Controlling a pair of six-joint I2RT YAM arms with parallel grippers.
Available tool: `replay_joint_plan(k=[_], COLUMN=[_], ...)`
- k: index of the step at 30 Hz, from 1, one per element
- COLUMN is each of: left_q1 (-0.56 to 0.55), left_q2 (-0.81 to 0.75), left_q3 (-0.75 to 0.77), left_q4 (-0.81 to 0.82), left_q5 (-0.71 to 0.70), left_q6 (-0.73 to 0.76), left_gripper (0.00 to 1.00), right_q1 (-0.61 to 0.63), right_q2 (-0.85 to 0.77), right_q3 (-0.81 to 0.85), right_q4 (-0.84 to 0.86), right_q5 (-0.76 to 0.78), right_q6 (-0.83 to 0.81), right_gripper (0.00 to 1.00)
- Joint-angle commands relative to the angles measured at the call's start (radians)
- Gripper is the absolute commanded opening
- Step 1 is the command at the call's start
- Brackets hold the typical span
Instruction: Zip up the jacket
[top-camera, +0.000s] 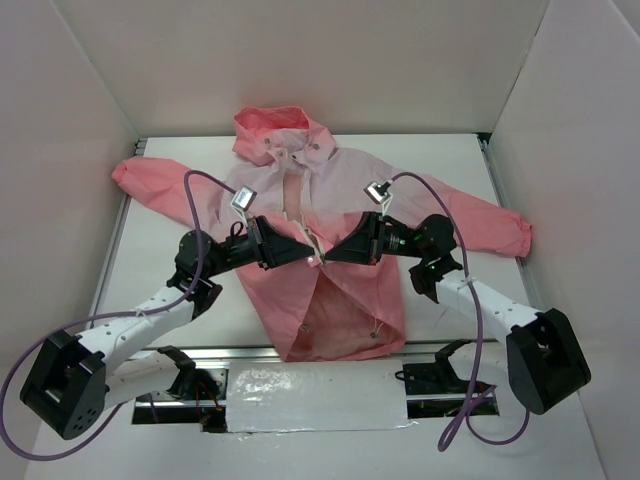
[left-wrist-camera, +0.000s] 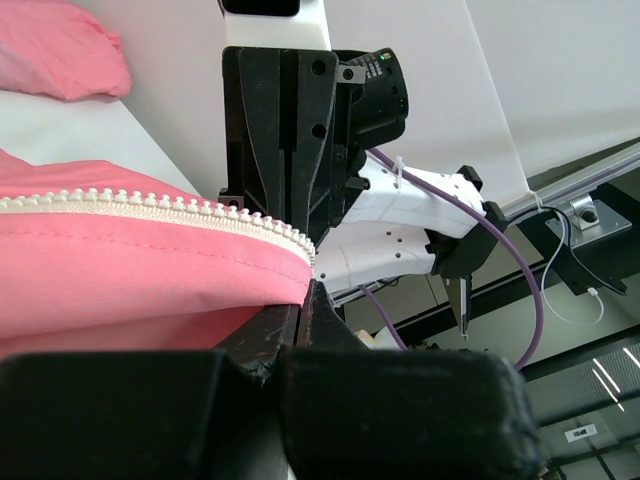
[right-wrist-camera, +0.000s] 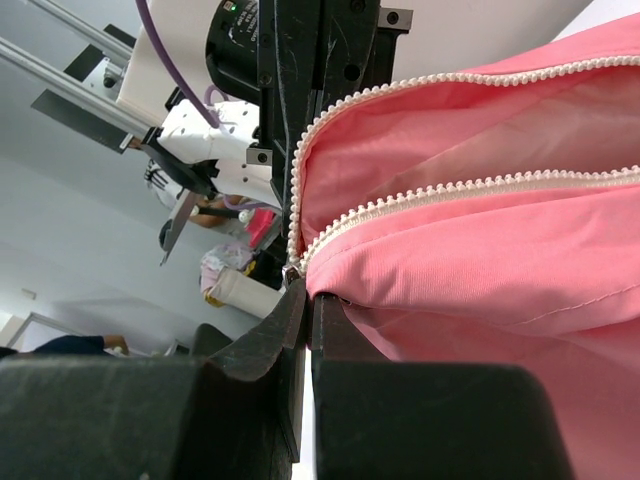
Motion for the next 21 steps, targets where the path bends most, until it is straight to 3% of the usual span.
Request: replay_joint_plan(k=[1,12,21], left_q1=[0.001,0.001,0.001], left_q2=[0.009,0.038,-0.024], left_q3=[0.016,0.059,0.139], left_q4=[0.101,0.075,-0.299], left_q5=[0.029,0.123,0.062], left_q6=[-0.001,0.054,0.29], left_gripper=[0.0,0.0,0.0], right_q1=[-0.003,-0.033,-0.04], right_q2=[0.02,0.044,-0.009], right_q3=[0.066,0.129,0.186], right_q4=[0.107,0.048,-0.309], right_q5=[-0.027,-0.065,-0.034], right_q6=[0.026,0.003,-0.162], right_gripper=[0.0,0.0,0.0])
